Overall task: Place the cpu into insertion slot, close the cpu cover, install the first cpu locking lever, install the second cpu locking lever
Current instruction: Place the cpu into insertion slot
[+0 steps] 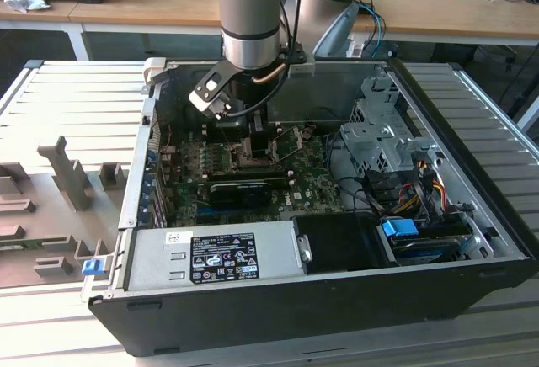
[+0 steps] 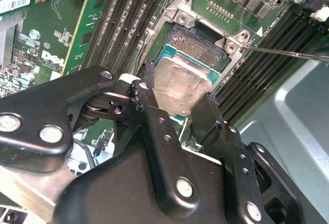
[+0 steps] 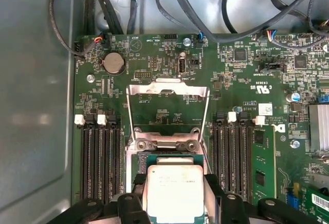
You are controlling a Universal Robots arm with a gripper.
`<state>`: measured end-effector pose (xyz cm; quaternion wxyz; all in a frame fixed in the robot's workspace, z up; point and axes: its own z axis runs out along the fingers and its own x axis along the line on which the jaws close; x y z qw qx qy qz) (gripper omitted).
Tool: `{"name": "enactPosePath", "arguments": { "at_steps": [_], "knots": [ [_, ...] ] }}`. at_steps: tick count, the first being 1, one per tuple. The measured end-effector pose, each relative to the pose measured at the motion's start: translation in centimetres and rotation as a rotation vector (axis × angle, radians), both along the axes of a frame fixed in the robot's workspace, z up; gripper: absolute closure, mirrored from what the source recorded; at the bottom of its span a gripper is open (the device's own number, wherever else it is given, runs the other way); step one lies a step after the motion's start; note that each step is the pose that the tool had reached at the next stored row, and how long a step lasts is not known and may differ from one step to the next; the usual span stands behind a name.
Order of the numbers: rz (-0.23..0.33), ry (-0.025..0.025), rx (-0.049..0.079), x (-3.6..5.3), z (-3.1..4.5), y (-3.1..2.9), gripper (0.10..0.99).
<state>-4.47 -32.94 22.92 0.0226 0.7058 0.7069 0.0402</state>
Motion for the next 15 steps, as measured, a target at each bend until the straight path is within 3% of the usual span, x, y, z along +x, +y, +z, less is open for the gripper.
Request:
{"name": "enactPosePath", "arguments": {
  "at_steps": [5,8,15],
  "knots": [
    [-0.002,-0.0001,0.000,0.00,-0.16,0.24,0.561],
    [-0.003,0.0000,0.000,-0.09,-0.86,0.24,0.561],
    [-0.002,0.0001,0.000,-0.49,-1.58,0.25,0.561]
  ]
}}
